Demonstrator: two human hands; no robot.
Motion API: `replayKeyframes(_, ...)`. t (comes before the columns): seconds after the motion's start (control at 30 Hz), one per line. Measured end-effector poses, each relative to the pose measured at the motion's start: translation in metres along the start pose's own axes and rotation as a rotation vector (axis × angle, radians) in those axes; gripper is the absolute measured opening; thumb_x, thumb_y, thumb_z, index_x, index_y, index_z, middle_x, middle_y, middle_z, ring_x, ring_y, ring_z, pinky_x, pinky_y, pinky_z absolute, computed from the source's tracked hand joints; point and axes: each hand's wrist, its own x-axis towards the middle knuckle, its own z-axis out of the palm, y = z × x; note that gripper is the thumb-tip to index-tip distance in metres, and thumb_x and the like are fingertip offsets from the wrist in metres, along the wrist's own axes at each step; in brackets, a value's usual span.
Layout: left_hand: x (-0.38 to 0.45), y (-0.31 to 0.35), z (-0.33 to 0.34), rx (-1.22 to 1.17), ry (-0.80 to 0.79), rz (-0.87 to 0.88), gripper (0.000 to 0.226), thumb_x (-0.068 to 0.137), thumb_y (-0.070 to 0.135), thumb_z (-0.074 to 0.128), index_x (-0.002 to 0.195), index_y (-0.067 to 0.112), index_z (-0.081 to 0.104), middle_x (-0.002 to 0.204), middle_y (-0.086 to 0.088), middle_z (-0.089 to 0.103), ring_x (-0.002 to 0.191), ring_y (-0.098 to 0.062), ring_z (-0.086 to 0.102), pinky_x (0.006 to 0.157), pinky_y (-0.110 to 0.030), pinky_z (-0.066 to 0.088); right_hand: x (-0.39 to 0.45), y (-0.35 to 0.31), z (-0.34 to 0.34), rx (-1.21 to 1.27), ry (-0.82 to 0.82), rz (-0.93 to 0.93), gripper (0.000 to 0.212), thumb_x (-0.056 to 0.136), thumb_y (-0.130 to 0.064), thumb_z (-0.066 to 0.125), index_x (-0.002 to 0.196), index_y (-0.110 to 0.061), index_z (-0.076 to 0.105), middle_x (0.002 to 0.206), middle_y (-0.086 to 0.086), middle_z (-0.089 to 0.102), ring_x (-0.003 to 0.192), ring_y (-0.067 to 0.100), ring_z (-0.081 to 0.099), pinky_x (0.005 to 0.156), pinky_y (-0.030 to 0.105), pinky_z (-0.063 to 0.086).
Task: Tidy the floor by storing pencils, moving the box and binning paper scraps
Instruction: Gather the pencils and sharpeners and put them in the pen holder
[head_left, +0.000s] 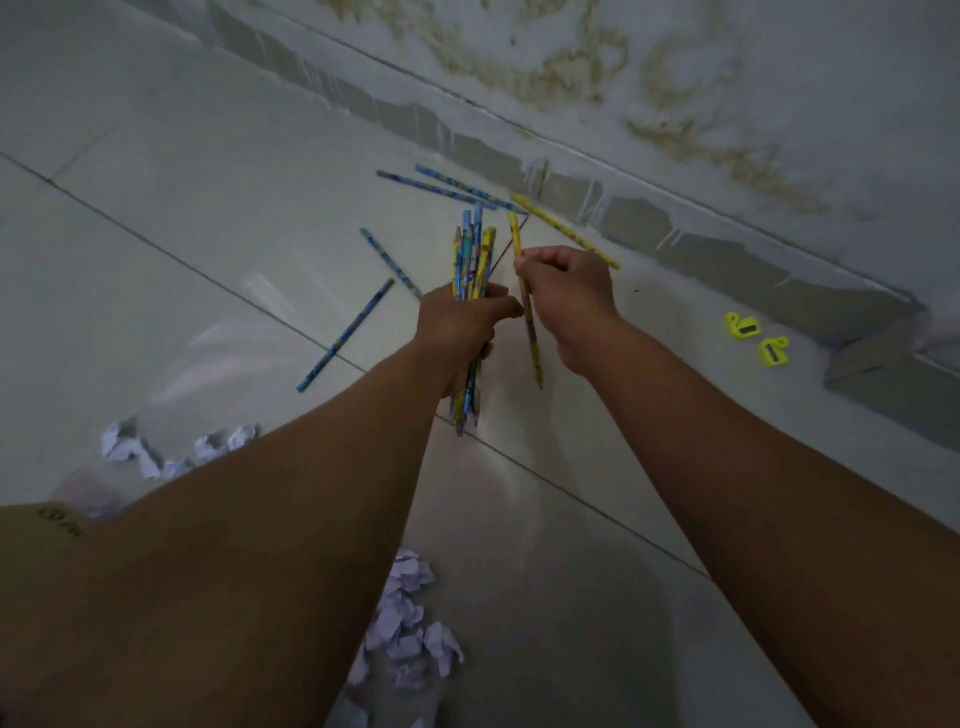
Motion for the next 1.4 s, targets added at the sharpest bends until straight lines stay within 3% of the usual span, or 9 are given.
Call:
replayKeyframes(0.17, 0.006, 0.007, 0.020, 0.125, -0.136, 0.024, 0.021, 0.064, 0.012, 0.086, 0.078, 0.012, 0.071, 0.054, -0.002, 0.055, 0.039, -0.011, 0.043, 0.042, -0.020, 0.041, 0.007, -0.003, -0.023, 0.026, 0.094, -0.022, 0.009, 0.086, -0.016, 0.068, 0.080, -0.021, 0.069, 0.076, -0.011, 0.066, 0.072, 0.009, 0.065, 0.056, 0.015, 0.050)
replayKeyframes(0.27, 0.005, 0.006, 0.027, 0.131, -0.193, 0.028, 0.023, 0.065, 0.017, 0.089, 0.073, 0.011, 0.069, 0.047, -0.001, 0.054, 0.036, -0.012, 0.042, 0.041, -0.022, 0.041, 0.009, -0.008, -0.030, 0.008, 0.086, -0.019, 0.010, 0.086, -0.016, 0.068, 0.078, -0.022, 0.069, 0.084, -0.001, 0.072, 0.083, 0.019, 0.070, 0.070, 0.028, 0.057)
replayKeyframes(0.5, 0.007, 0.025, 0.017, 0.115, -0.075, 0.063, 0.016, 0.073, 0.022, 0.081, 0.069, 0.013, 0.068, 0.055, 0.001, 0.067, 0.034, -0.007, 0.048, 0.040, -0.019, 0.040, 0.012, -0.023, -0.028, 0.021, 0.101, -0.070, 0.003, 0.087, -0.019, 0.069, 0.085, -0.021, 0.071, 0.085, 0.001, 0.071, 0.085, 0.018, 0.068, 0.077, 0.033, 0.056)
replayKeyframes(0.63, 0.012, 0.036, 0.010, 0.030, 0.045, 0.024, 0.018, 0.082, 0.025, 0.072, 0.081, 0.007, 0.070, 0.056, -0.001, 0.064, 0.034, -0.006, 0.052, 0.037, -0.018, 0.041, 0.019, -0.032, -0.021, -0.160, 0.172, -0.100, 0.011, 0.090, -0.026, 0.062, 0.086, -0.021, 0.071, 0.085, -0.001, 0.069, 0.086, 0.019, 0.066, 0.080, 0.035, 0.053)
replayKeyframes(0.77, 0.015, 0.057, 0.016, -0.076, -0.028, -0.067, 0.012, 0.092, 0.018, 0.060, 0.087, 0.008, 0.063, 0.064, -0.003, 0.071, 0.048, -0.009, 0.067, 0.041, -0.020, 0.047, 0.027, -0.029, -0.024, -0.386, 0.202, -0.081, 0.018, 0.091, -0.029, 0.057, 0.087, -0.019, 0.072, 0.089, 0.000, 0.071, 0.086, 0.019, 0.065, 0.078, 0.032, 0.052)
replayKeyframes(0.9, 0.031, 0.065, 0.026, -0.106, -0.009, -0.105, 0.012, 0.094, 0.013, 0.055, 0.085, 0.005, 0.060, 0.070, -0.006, 0.067, 0.048, -0.012, 0.064, 0.044, -0.021, 0.053, 0.043, -0.013, -0.029, -0.551, 0.175, -0.139, 0.017, 0.090, -0.029, 0.054, 0.079, -0.022, 0.065, 0.090, 0.002, 0.070, 0.085, 0.021, 0.064, 0.073, 0.028, 0.048)
replayKeyframes(1.03, 0.054, 0.067, 0.039, -0.132, 0.056, -0.132, 0.012, 0.089, 0.011, 0.060, 0.078, 0.007, 0.056, 0.060, -0.006, 0.053, 0.042, -0.014, 0.048, 0.042, -0.021, 0.048, 0.067, -0.001, -0.037, -0.623, 0.173, -0.214, 0.016, 0.088, -0.022, 0.057, 0.095, -0.020, 0.070, 0.105, 0.008, 0.067, 0.098, 0.027, 0.062, 0.082, 0.033, 0.050)
replayKeyframes(1.13, 0.066, 0.058, 0.046, -0.137, 0.095, -0.141, 0.027, 0.083, 0.016, 0.076, 0.069, 0.010, 0.053, 0.053, -0.007, 0.049, 0.036, -0.014, 0.043, 0.041, -0.021, 0.043, 0.084, 0.003, -0.037, -0.700, 0.152, -0.235, 0.023, 0.087, -0.021, 0.057, 0.105, -0.020, 0.070, 0.114, 0.010, 0.065, 0.108, 0.032, 0.059, 0.090, 0.038, 0.050)
replayKeyframes(1.4, 0.099, 0.035, 0.044, -0.039, 0.234, -0.120, 0.038, 0.068, 0.035, 0.089, 0.068, 0.009, 0.061, 0.053, -0.006, 0.058, 0.045, -0.019, 0.051, 0.055, -0.028, 0.050, 0.125, 0.024, -0.030, -0.931, 0.028, -0.288, 0.021, 0.090, -0.022, 0.052, 0.104, -0.017, 0.067, 0.116, 0.007, 0.062, 0.110, 0.032, 0.057, 0.088, 0.038, 0.046)
